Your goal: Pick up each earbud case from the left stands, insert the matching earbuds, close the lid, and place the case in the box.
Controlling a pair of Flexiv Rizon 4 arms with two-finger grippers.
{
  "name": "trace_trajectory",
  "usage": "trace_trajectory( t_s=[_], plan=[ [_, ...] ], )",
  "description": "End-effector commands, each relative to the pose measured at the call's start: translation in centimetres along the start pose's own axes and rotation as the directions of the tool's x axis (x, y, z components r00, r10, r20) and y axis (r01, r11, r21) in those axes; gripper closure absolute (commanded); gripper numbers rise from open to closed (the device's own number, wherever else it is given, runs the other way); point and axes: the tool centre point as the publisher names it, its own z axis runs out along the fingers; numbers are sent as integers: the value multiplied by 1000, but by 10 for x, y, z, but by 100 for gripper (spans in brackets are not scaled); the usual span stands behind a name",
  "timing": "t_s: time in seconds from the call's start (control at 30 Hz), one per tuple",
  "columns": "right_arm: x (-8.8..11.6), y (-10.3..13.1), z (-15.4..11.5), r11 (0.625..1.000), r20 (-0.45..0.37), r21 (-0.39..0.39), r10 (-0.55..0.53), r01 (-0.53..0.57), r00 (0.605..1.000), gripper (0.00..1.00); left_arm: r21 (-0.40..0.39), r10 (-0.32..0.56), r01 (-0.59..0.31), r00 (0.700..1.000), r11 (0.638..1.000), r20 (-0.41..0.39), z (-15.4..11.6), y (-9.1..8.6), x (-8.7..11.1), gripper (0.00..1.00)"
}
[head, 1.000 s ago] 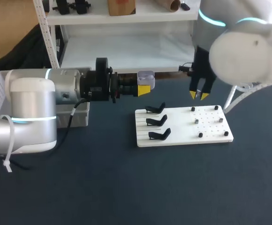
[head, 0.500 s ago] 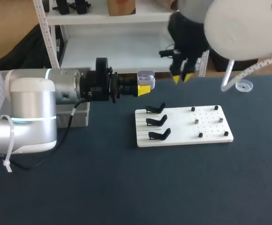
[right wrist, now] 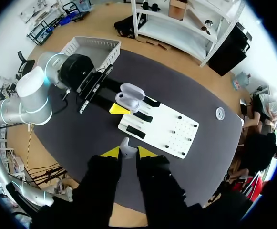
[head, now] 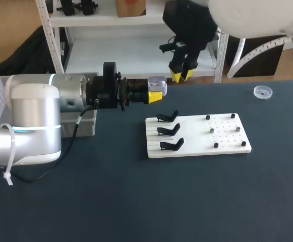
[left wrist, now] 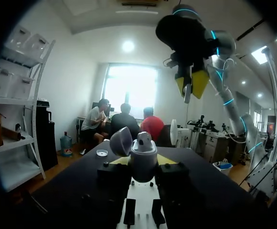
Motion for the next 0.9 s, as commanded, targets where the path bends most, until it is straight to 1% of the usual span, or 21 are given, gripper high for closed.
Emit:
trace_trajectory(
  t_s=[0.03, 0.13, 0.17, 0.2, 0.23, 0.27, 0.33, 0.5, 0.6, 0.67, 0.73, 0.8, 0.9],
  plan=[
    [1, 0, 0, 1000, 1, 1, 0, 0, 1000, 100, 0, 0, 0, 1000, 1000, 1, 0, 0, 0, 100],
    [1, 0, 0, 1000, 1, 1, 0, 0, 1000, 100, 0, 0, 0, 1000, 1000, 1, 0, 0, 0, 100],
    [1, 4, 0, 1000, -33, 10, 1, 0, 999, 100, 0, 0, 0, 1000, 1000, 1, 0, 0, 0, 100],
    [-1, 6, 1, 999, -59, 53, -3, 6, 998, 100, 0, 0, 0, 1000, 1000, 1, 0, 0, 0, 100],
    [-2, 9, 0, 999, -78, 54, 6, -2, 997, 100, 0, 0, 0, 1000, 1000, 1, 0, 0, 0, 100],
    [-4, 11, -1, 997, -106, 74, 12, -4, 994, 100, 0, 0, 0, 1000, 1000, 1, 0, 0, 0, 100],
    [-9, 16, -6, 994, -126, 108, 40, -27, 991, 100, 0, 0, 0, 1000, 1000, 1, 0, 0, 0, 100],
    [-20, 27, -15, 994, -102, 74, 88, -81, 991, 100, 0, 0, 0, 1000, 1000, 1, 0, 0, 0, 100],
    [-26, 34, -14, 991, -97, 107, 91, -81, 991, 100, 0, 0, 0, 1000, 1000, 1, 0, 0, 0, 100],
    [-31, 37, -11, 983, -97, 173, 85, -67, 992, 100, 0, 0, 0, 1000, 1000, 1, 0, 0, 0, 100],
    [-36, 38, -7, 981, -94, 184, 84, -66, 992, 100, 0, 0, 0, 1000, 1000, 1, 0, 0, 0, 100],
    [-43, 38, 0, 974, -97, 220, 77, -54, 992, 100, 0, 0, 0, 1000, 1000, 1, 0, 0, 0, 100],
    [-50, 38, 5, 981, -80, 183, 73, -57, 994, 100, 0, 0, 0, 1000, 1000, 1, 0, 0, 0, 100]
  ],
)
